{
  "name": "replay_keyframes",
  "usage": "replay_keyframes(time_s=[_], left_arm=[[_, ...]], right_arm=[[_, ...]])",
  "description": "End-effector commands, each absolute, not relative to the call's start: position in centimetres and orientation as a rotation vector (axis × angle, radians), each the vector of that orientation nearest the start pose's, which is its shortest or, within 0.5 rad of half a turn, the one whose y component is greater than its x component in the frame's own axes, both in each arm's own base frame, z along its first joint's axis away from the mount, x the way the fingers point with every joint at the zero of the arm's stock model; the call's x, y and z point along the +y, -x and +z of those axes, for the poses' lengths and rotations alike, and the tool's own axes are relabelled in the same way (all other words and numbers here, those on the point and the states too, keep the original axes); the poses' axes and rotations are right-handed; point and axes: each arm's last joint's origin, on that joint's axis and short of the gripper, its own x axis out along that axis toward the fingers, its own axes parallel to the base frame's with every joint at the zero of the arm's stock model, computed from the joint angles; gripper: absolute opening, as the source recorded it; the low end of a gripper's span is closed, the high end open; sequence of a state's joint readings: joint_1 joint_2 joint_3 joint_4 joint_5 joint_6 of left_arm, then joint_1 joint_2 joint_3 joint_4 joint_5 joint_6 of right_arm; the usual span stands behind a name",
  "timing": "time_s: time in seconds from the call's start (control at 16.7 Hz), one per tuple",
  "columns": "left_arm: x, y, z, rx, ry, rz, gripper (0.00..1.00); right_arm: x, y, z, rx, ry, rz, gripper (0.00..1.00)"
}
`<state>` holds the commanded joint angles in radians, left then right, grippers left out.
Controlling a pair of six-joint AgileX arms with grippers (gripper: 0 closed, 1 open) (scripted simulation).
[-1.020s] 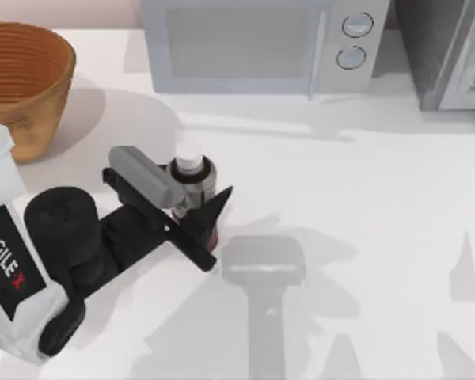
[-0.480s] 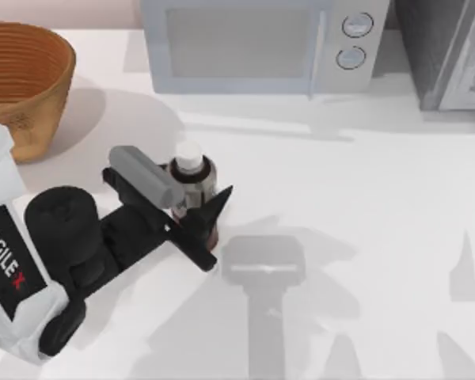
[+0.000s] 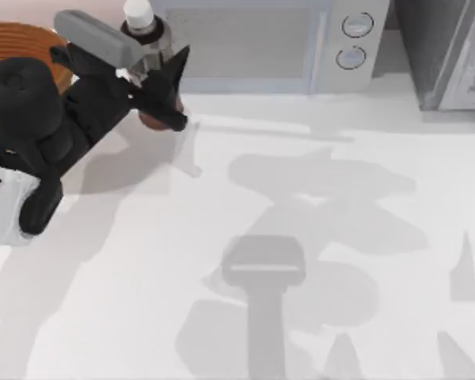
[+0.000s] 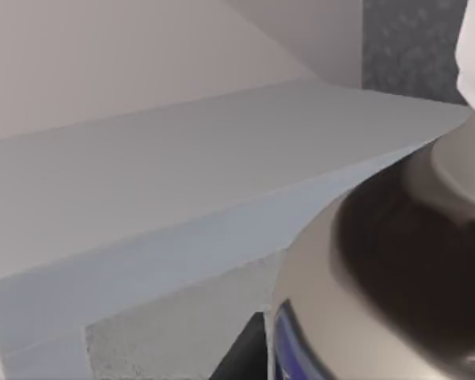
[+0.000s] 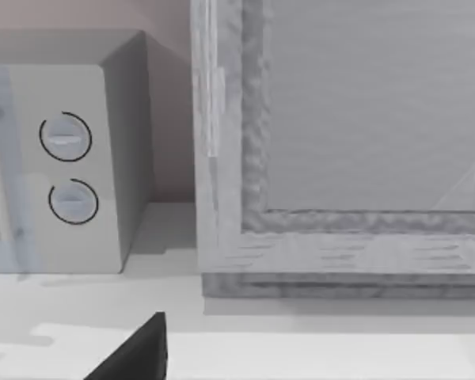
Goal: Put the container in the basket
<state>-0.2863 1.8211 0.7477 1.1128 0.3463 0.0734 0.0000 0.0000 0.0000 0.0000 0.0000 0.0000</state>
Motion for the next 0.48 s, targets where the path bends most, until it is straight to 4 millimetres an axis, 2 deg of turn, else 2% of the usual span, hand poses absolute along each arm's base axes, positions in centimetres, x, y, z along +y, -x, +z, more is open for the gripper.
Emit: replay_keyframes(time_s=[0.12, 0.24, 0.36, 0.48], left_arm=[[-8.5, -35.9, 21.4, -0.075, -0.060, -0.519, 0.00], [-5.7, -36.7, 25.2, -0.065, -0.060, -0.421, 0.00], [-2.8, -36.7, 28.4, -0.041, -0.055, -0.321, 0.00], [-0.2, -36.2, 30.6, -0.008, -0.045, -0.224, 0.00]], right_arm=[[-0.1, -10.6, 16.0, 0.000, 0.000, 0.000, 1.00], [-0.1, -10.6, 16.0, 0.000, 0.000, 0.000, 1.00], [-0.1, -10.6, 16.0, 0.000, 0.000, 0.000, 1.00], [-0.1, -10.6, 16.0, 0.000, 0.000, 0.000, 1.00]])
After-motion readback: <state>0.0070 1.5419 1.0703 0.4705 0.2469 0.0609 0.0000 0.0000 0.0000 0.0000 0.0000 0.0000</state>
